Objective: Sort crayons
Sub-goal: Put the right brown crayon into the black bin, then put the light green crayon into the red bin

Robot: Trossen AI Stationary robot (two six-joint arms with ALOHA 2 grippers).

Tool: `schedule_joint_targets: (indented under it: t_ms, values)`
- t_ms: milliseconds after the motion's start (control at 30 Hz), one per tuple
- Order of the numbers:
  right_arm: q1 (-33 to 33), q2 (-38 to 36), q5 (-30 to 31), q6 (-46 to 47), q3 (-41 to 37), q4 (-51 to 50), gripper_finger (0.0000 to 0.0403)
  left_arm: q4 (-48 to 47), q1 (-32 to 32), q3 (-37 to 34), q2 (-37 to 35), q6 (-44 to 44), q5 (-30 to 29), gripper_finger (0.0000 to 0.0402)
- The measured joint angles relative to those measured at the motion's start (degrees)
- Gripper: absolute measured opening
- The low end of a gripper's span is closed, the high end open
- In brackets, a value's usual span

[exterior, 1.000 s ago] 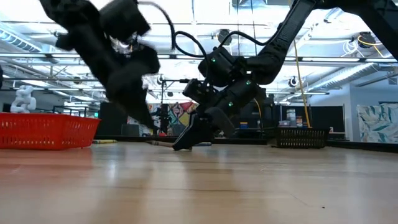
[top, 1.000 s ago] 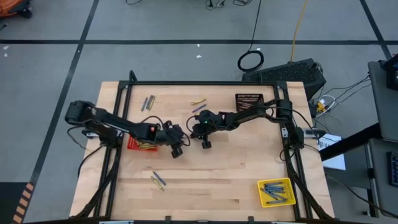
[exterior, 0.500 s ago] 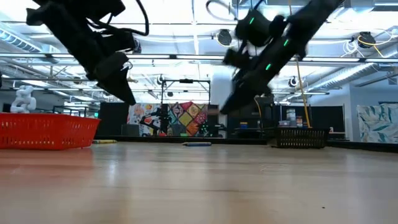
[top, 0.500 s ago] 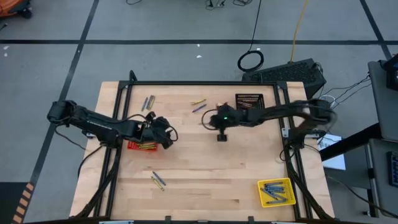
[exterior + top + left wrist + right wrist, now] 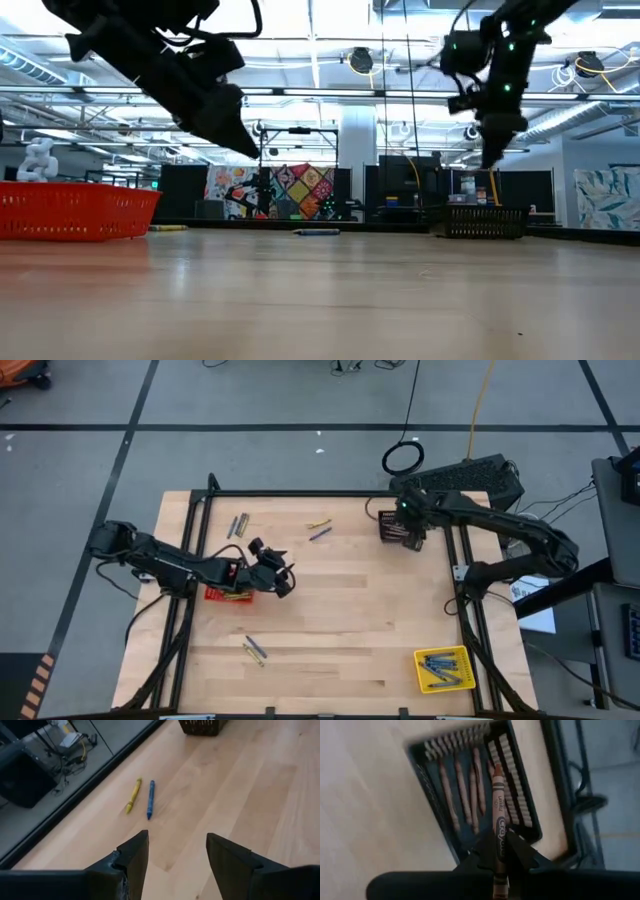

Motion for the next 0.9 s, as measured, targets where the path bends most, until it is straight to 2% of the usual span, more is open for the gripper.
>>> schedule_joint_targets:
  t_ms: [200,300,567,700,800,900]
  values:
    - [-6.4,4.2,-4.6,-4.3,-1.8,4.3,0.0005,-0.3,0.0,0.0,1.0,0.0,0.2,0.0198]
    - [-7.8,7.6,-4.5,-7.1,-1.9,7.4,0.0013,-0.3,0.0,0.0,1.0,0.2,0.7,0.0198]
    - [-9.5,14.6,-7.5,-9.5,-1.9,11.1,0.0085,-0.3,0.4,0.0,1.0,0.2,0.8,0.0198]
    - [-10.2,13.7,-5.9,-9.4,-1.9,15.1,0.0122,-0.3,1.1,0.0,1.0,0.1,0.9,0.0198]
    - [-10.2,10.0,-4.5,-7.1,-1.9,17.7,0.0132,-0.5,1.1,0.3,1.0,-0.3,1.1,0.0198]
    - [-9.1,5.2,-10.0,-4.6,-2.3,22.2,0.0131,-2.6,0.5,2.2,-0.2,-0.3,1.2,0.0198]
